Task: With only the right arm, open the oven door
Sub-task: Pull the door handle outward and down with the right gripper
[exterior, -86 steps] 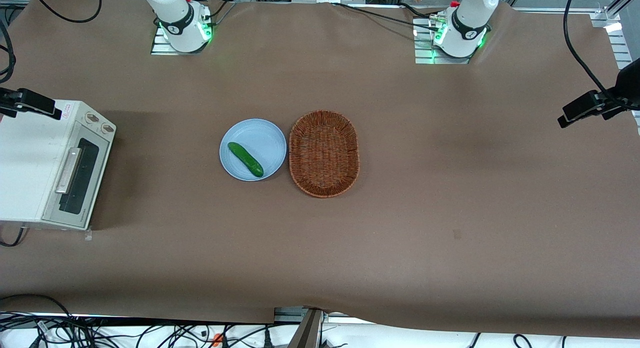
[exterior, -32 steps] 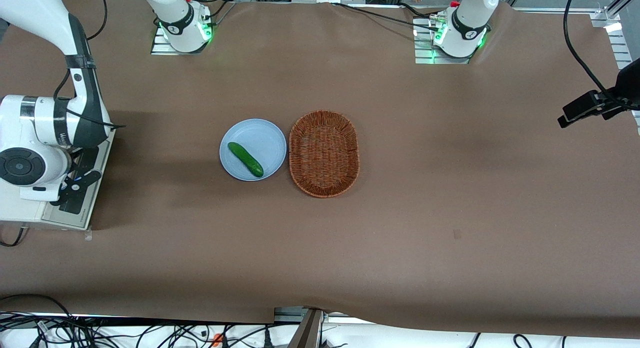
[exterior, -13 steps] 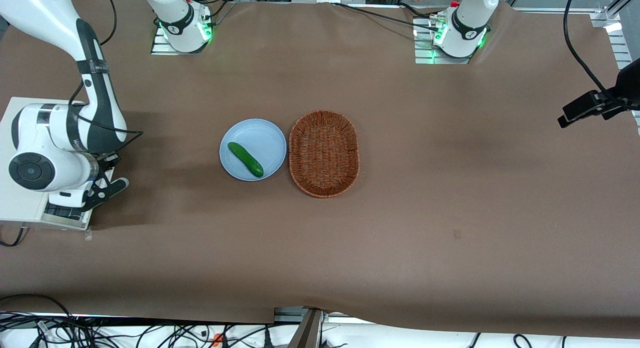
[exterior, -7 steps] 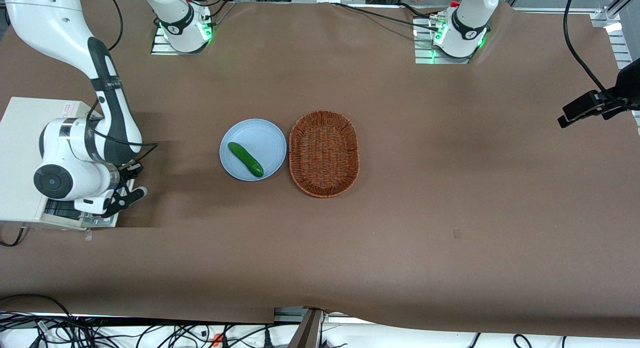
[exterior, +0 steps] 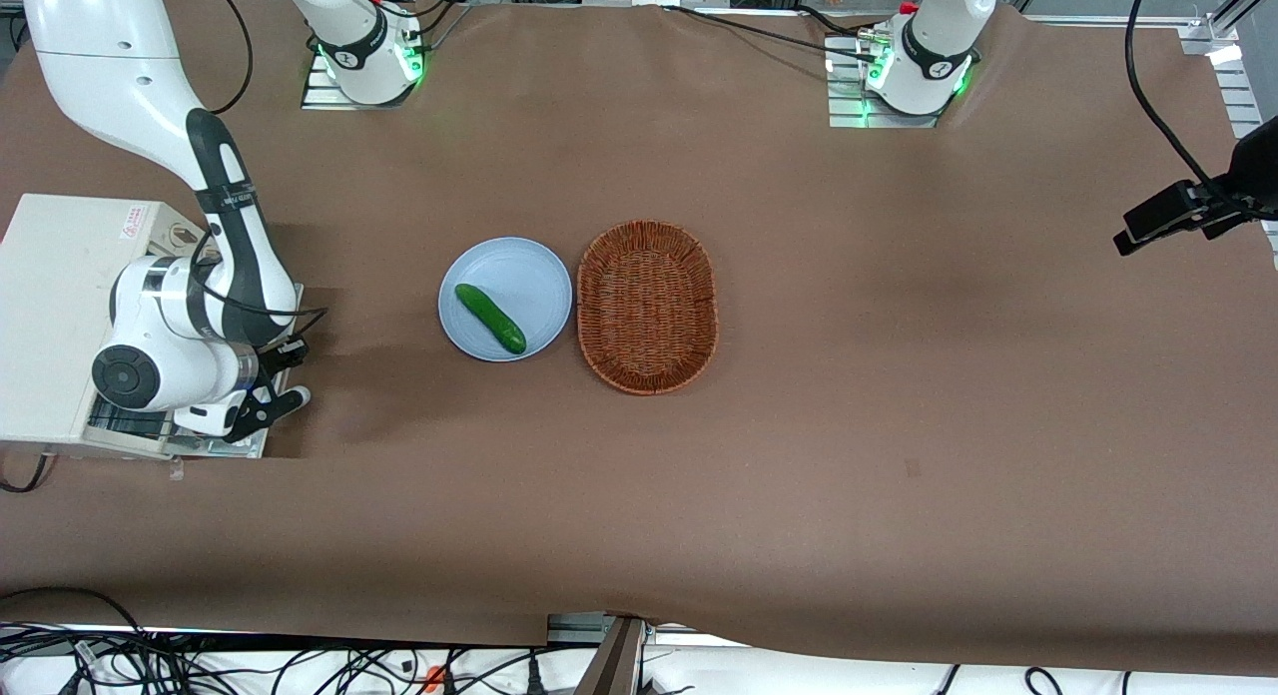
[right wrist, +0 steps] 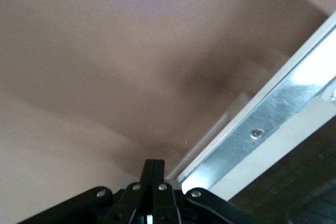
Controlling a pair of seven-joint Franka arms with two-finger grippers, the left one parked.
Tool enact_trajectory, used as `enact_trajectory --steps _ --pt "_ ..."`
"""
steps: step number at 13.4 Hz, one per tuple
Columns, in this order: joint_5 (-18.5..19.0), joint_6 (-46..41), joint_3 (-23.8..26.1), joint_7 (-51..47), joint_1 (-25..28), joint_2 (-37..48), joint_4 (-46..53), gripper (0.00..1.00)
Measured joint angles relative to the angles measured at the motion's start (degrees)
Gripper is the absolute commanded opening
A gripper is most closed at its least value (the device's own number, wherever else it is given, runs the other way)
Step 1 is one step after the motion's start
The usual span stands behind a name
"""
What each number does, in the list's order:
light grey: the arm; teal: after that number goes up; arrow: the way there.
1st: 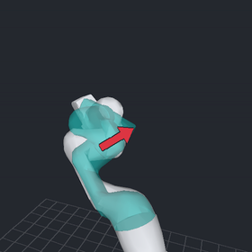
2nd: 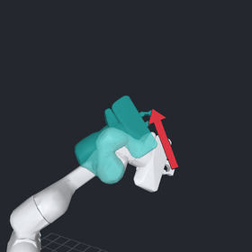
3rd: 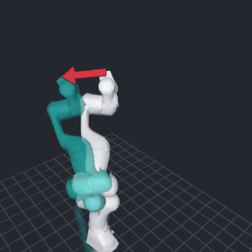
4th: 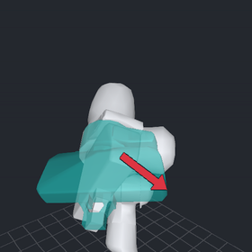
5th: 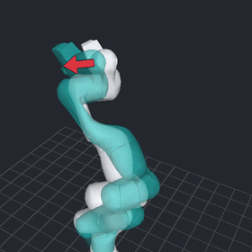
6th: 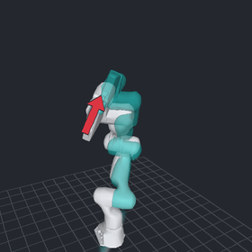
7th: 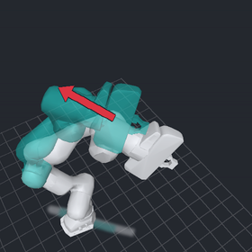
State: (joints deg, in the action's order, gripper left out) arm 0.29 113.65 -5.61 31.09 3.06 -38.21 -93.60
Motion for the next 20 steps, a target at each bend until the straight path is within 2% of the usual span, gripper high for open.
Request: enact_trajectory --steps 2,8,11,12,13,15,16,20 --pt "-1.2 0.3 -0.3 -2.0 -0.1 -0.4 0.0 0.0" --pt "-10.2 -2.3 -1.7 -9.0 -0.8 -0.7 0.0 0.0" --pt "-11.4 -2.9 -1.5 -11.3 -0.5 -0.7 0.3 0.0" --pt "-11.4 -3.4 -1.4 -11.3 -0.4 -0.7 0.8 0.05" --pt "-11.4 -4.2 -1.4 -11.3 -0.3 -0.7 1.5 0.22" --pt "-11.4 -6.4 -1.4 -11.4 0.0 -0.5 3.7 0.76" --pt "-11.3 -7.8 -1.4 -11.4 0.0 -0.3 5.0 1.0" --pt "-10.2 -13.9 -2.2 -7.4 -0.2 1.5 9.2 1.0"
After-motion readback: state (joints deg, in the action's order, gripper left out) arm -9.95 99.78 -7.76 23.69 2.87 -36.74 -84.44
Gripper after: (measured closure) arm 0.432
